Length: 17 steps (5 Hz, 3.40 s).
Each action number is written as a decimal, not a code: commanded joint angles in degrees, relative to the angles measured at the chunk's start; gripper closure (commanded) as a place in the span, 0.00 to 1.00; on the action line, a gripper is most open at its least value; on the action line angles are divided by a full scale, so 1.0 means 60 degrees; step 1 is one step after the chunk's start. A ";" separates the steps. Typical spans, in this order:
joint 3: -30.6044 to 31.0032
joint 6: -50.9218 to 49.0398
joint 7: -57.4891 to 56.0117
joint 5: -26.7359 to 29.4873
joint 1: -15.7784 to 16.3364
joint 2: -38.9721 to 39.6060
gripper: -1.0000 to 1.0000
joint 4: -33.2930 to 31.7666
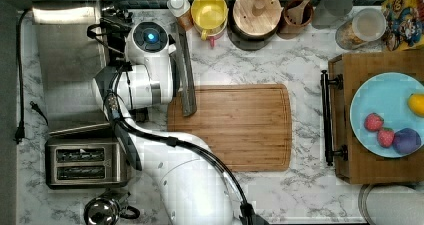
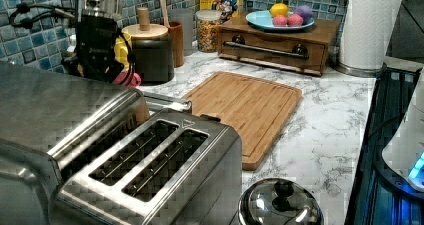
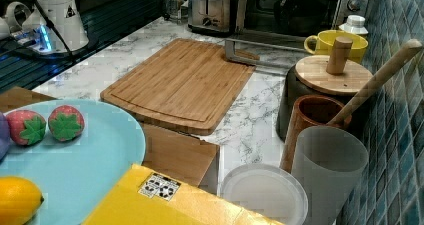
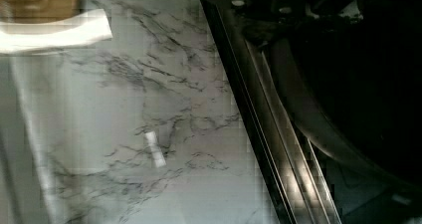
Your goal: Put the bowl in the oven.
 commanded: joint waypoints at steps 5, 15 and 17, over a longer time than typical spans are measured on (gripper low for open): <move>0.1899 0.0010 -0.0435 0.1764 -0.1641 0.0127 0.50 0.0770; 0.1795 -0.0867 -0.0223 0.1419 -0.2350 -0.1018 0.50 0.0439; 0.1696 -0.0882 -0.0260 0.1487 -0.2272 -0.1040 0.50 0.0443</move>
